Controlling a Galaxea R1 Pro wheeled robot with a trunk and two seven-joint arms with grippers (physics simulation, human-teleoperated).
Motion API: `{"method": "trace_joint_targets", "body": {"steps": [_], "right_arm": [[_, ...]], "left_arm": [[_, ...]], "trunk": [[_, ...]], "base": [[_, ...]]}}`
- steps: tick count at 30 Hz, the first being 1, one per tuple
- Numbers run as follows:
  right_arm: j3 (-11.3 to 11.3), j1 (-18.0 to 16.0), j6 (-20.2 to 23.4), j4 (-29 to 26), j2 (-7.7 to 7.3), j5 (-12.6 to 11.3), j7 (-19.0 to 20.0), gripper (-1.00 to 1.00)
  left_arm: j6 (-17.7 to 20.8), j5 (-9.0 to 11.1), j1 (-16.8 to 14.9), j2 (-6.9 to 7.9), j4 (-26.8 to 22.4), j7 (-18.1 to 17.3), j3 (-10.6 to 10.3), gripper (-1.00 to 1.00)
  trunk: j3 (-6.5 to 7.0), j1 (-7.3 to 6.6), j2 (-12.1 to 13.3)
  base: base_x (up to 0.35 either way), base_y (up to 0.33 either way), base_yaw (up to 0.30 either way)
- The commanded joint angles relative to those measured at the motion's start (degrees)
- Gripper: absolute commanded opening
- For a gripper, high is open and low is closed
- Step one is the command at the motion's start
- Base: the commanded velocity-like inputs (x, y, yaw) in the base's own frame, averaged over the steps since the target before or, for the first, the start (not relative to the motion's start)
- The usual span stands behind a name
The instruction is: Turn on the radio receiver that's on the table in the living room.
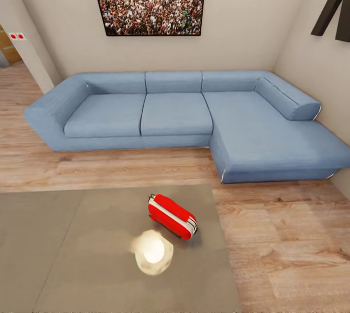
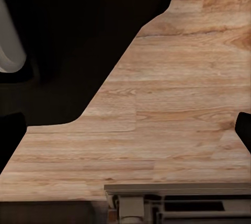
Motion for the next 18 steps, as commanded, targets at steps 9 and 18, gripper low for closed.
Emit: {"method": "trace_joint_targets", "body": {"steps": [9, 18], "right_arm": [[0.00, 0.00, 0.00, 0.00, 0.00, -0.01, 0.00, 1.00], [-0.27, 0.02, -0.63, 0.00, 0.00, -0.18, 0.00, 1.00]], "left_arm": [[0.00, 0.00, 0.00, 0.00, 0.00, 0.00, 0.11, 1.00], [0.00, 0.00, 0.00, -0.21, 0.00, 0.00, 0.18, 1.00]], "trunk": [[-0.84, 0.00, 0.00], [-1.10, 0.00, 0.00]], "base": [[0.000, 0.000, 0.000], [0.000, 0.000, 0.000]]}}
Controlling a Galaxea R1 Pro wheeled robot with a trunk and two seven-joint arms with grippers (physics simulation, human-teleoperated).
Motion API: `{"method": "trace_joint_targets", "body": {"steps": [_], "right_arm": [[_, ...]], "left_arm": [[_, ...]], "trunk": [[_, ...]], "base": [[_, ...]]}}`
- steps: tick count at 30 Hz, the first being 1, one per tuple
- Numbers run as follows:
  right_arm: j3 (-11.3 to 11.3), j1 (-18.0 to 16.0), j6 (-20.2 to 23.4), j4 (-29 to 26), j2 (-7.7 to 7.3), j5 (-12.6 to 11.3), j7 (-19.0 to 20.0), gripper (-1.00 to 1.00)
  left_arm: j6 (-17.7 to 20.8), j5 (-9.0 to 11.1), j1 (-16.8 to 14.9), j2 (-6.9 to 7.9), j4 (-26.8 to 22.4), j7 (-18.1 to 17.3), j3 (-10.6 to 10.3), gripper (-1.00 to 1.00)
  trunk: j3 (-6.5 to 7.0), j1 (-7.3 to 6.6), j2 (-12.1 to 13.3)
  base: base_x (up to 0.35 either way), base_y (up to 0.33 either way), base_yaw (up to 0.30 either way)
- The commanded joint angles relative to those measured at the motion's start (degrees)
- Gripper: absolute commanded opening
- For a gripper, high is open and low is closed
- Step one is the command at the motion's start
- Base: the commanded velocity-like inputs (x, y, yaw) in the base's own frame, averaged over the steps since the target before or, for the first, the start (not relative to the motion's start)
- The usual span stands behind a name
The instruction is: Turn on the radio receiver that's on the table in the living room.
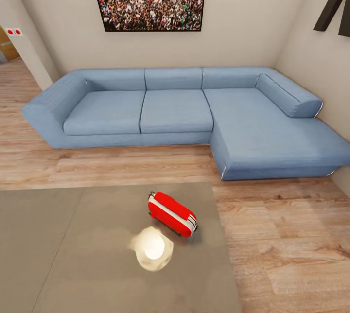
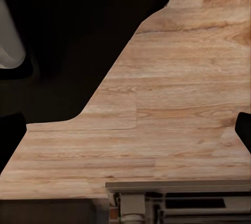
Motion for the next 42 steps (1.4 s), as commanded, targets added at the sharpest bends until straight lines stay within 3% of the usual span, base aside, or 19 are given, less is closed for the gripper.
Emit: {"method": "trace_joint_targets", "body": {"steps": [1, 12, 16, 18, 19, 25, 27, 31, 33, 34, 36, 39, 42], "right_arm": [[0.03, 0.01, -0.32, 0.00, 0.00, 0.00, 0.00, 1.00], [0.34, -0.02, -0.30, -1.82, -0.24, 0.29, 0.26, 1.00], [0.41, -0.01, -0.15, -5.47, -0.47, 0.35, 0.41, 1.00], [0.43, 0.02, 0.24, -11.08, -0.84, 0.38, 0.40, 1.00], [0.44, 0.03, 2.88, -17.90, -1.29, 0.39, 0.37, 1.00], [0.40, 0.03, 19.34, -39.44, -3.36, 0.45, 0.19, 1.00], [0.38, 0.00, 22.95, -45.19, -4.16, 0.51, 0.14, 1.00], [0.33, -0.01, 25.69, -52.49, -4.96, 1.77, 0.07, 1.00], [0.17, -0.16, 26.30, -56.03, -5.20, 4.94, 0.05, 1.00], [0.10, -1.04, 26.51, -58.13, -5.09, 9.34, 0.35, 1.00], [0.10, -1.49, 26.43, -58.64, -5.01, 10.57, 0.55, 1.00], [0.18, -2.37, 25.93, -59.28, -4.88, 12.08, 1.44, 1.00], [0.26, -3.00, 25.40, -59.63, -4.41, 12.83, 5.81, 1.00]], "left_arm": [[0.00, 0.00, 0.00, -0.13, -0.02, 0.00, 0.00, 1.00], [0.70, -0.47, 0.00, -1.90, -3.26, -0.06, -0.33, 1.00], [0.91, -0.84, 0.00, -1.93, -7.21, -0.24, -0.63, 1.00], [1.92, -0.92, 0.00, -1.35, -13.22, -0.37, -0.74, 1.00], [4.88, -0.95, 0.00, -0.73, -19.84, -0.67, -0.77, 1.00], [17.02, -0.96, 0.00, 1.97, -41.49, -6.46, -0.59, 1.00], [20.33, -0.97, 0.00, 3.10, -47.94, -9.25, -0.52, 1.00], [25.17, -0.97, -0.02, 4.15, -57.84, -12.49, -0.45, 1.00], [28.36, -0.98, -0.19, 4.47, -63.53, -13.54, -0.45, 1.00], [31.94, -1.07, -1.69, 4.62, -66.45, -14.05, -0.44, 1.00], [33.15, -0.98, -3.25, 4.67, -66.75, -14.15, -0.44, 1.00], [35.04, -0.91, -8.40, 4.73, -65.54, -14.35, -0.46, 1.00], [36.58, -0.84, -13.57, 4.66, -63.38, -14.48, -0.49, 1.00]], "trunk": [[0.00, 0.00, 0.00], [-0.02, 0.00, 0.00], [-0.02, 0.00, 0.00], [-0.02, 0.00, 0.00], [-0.02, 0.00, 0.00], [-0.02, 0.00, 0.00], [-0.02, 0.00, 0.00], [-0.02, 0.00, 0.00], [-0.02, 0.00, 0.00], [-0.02, 0.00, 0.00], [-0.02, 0.00, 0.00], [-0.02, 0.00, 0.00], [-0.02, 0.00, 0.00]], "base": [[0.000, 0.000, 0.000], [0.000, 0.000, 0.000], [0.000, 0.000, 0.000], [0.000, 0.000, 0.000], [0.000, 0.000, 0.000], [0.000, 0.000, 0.000], [0.000, 0.000, 0.000], [0.000, 0.000, 0.000], [0.000, 0.000, 0.000], [0.000, 0.000, 0.000], [0.000, 0.000, 0.000], [0.000, 0.000, 0.000], [0.000, 0.000, 0.000]]}}
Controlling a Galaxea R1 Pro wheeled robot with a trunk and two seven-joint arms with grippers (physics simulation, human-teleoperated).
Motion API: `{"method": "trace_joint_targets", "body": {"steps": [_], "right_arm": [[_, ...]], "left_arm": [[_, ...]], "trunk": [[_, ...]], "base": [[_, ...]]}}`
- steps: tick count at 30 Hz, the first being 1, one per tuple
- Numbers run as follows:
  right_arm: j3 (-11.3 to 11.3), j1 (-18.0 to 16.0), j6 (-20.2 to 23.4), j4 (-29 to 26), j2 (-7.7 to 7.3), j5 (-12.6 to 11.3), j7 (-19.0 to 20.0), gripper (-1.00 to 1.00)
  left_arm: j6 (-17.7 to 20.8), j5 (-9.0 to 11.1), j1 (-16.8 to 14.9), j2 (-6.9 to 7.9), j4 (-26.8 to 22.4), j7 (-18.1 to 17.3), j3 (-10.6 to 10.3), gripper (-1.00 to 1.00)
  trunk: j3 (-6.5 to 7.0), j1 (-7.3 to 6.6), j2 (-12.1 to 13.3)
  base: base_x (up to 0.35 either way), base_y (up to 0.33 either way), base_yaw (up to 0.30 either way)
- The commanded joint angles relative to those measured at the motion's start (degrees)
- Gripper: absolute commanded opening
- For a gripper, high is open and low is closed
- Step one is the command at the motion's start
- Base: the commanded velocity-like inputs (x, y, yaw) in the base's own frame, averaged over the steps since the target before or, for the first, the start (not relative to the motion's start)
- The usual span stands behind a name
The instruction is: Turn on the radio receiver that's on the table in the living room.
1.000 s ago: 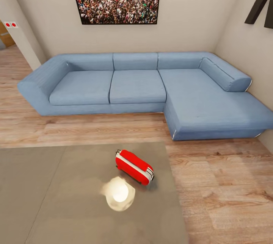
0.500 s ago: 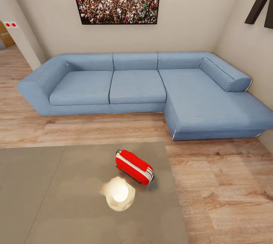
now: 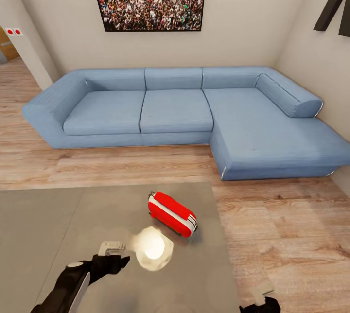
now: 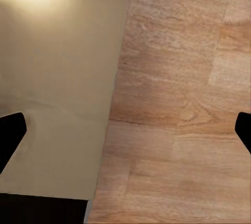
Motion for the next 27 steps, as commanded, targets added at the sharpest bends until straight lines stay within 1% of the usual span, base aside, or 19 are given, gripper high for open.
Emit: {"method": "trace_joint_targets", "body": {"steps": [1, 6, 7, 8, 9, 18, 27], "right_arm": [[0.00, -0.04, -0.03, -0.02, 0.04, 0.07, 0.49, 1.00], [0.06, -0.09, -0.04, -0.76, 0.11, 0.40, 1.30, 1.00], [0.97, -0.10, -0.91, -1.16, 0.10, 0.63, 1.36, 1.00], [1.06, -0.10, -1.15, -1.21, 0.10, 0.70, 1.34, 1.00], [1.10, -0.10, -1.37, -1.44, 0.12, 0.76, 0.92, 1.00], [1.08, -0.10, -1.44, -1.54, 0.19, 0.84, 0.44, 1.00], [1.14, -0.10, -1.48, -1.93, 0.14, 0.86, 0.40, 1.00]], "left_arm": [[-0.23, -0.10, -0.27, 0.04, 0.61, -0.01, -0.02, 1.00], [-2.42, -0.46, -0.64, 0.22, 1.56, -0.19, -0.13, 1.00], [-5.96, -3.04, -0.79, 0.11, 2.85, -0.43, -0.91, 1.00], [-6.39, -4.47, -0.83, 0.07, 3.17, -0.45, -1.04, 1.00], [-6.82, -6.63, -0.88, 0.08, 3.52, -0.46, -1.17, 1.00], [-6.79, -6.98, -0.87, -0.12, 3.50, -0.51, -1.19, 1.00], [-6.79, -6.97, -0.88, -0.13, 3.45, -1.53, -1.19, 1.00]], "trunk": [[0.00, 0.00, 0.00], [0.00, 0.00, 0.00], [0.00, 0.00, 0.00], [0.00, 0.00, 0.00], [-0.05, 0.00, 0.00], [-0.77, 0.00, 0.00], [-1.60, 0.00, 0.00]], "base": [[0.000, 0.000, 0.000], [0.000, 0.000, 0.000], [0.000, 0.000, 0.000], [0.000, 0.000, 0.000], [0.000, 0.000, 0.000], [0.000, 0.000, 0.000], [0.000, 0.000, 0.000]]}}
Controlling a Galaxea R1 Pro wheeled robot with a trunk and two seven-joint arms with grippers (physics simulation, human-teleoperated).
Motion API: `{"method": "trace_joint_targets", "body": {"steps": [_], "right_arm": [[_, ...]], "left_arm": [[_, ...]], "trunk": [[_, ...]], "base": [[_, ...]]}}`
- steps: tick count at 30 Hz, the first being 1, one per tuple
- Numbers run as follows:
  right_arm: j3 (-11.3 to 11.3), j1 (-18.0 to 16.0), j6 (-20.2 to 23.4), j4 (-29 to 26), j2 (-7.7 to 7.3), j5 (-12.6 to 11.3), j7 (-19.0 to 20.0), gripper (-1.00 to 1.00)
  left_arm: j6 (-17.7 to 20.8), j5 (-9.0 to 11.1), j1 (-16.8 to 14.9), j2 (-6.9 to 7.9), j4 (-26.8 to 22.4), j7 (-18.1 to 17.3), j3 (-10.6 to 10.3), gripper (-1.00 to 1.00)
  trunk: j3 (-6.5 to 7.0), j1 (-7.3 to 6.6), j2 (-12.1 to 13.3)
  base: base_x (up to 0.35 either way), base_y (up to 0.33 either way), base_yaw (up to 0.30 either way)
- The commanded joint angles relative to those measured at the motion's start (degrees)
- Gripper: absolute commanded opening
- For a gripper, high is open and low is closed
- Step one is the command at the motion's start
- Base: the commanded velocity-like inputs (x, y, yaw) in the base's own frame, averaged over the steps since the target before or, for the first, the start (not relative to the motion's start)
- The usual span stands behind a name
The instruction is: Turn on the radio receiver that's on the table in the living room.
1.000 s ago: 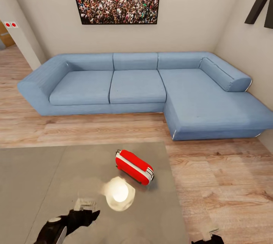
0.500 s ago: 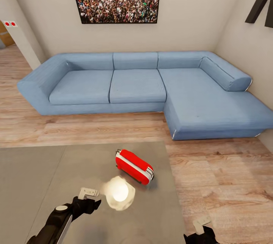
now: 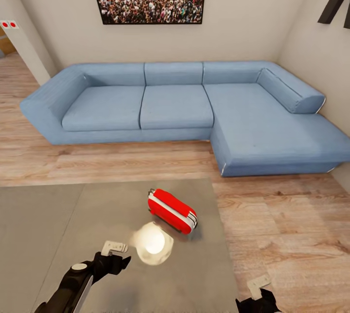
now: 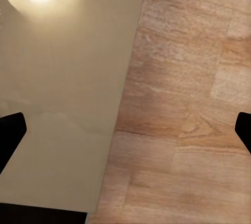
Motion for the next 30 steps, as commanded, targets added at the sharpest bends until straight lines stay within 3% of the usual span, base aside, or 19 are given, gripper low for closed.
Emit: {"method": "trace_joint_targets", "body": {"steps": [1, 30], "right_arm": [[0.01, 0.00, -0.02, -0.02, -0.01, 0.00, 0.00, 1.00], [-0.07, 0.00, -1.85, -0.05, -0.04, -0.09, -1.32, 1.00]], "left_arm": [[0.00, 0.01, 0.00, -0.04, -0.02, -0.06, 0.00, 1.00], [-0.49, -0.01, -0.02, 0.07, 0.11, -0.16, 0.00, 1.00]], "trunk": [[-0.10, 0.00, 0.00], [-2.78, 0.00, 0.00]], "base": [[0.000, 0.000, 0.000], [0.000, 0.000, 0.013]]}}
